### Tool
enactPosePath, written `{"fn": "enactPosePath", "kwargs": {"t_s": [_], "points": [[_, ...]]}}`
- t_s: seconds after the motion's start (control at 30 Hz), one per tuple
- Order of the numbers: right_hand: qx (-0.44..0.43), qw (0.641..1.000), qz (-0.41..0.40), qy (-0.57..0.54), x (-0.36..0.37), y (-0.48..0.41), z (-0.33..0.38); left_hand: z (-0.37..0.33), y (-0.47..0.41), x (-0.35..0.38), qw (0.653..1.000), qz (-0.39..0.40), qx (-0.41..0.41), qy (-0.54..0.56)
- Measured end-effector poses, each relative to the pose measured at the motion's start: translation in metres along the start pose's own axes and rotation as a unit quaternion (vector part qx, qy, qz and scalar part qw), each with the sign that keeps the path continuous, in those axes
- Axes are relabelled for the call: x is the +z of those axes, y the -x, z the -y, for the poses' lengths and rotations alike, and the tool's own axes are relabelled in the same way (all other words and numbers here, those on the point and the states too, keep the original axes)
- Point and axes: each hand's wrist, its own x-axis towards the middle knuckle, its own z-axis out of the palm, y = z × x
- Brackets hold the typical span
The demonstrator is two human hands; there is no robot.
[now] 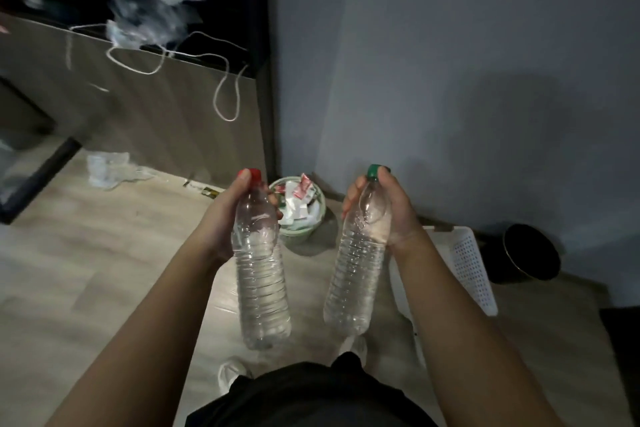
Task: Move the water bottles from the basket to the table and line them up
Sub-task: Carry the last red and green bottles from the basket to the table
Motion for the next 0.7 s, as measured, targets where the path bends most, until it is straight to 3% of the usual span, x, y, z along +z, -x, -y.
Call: {"fn": "enactPosePath", "kwargs": {"t_s": [0.27,0.7], "points": [[0.025,0.998,0.063,0.01,0.129,-0.046,-0.089,-0.059,0.09,-0.131,0.996,-0.049,0.08,0.0],[0.097,0.98,0.149,0.092,0.25,-0.133,-0.163,-0.107,0.151,-0.267,0.967,-0.194,0.157,0.055]]}}
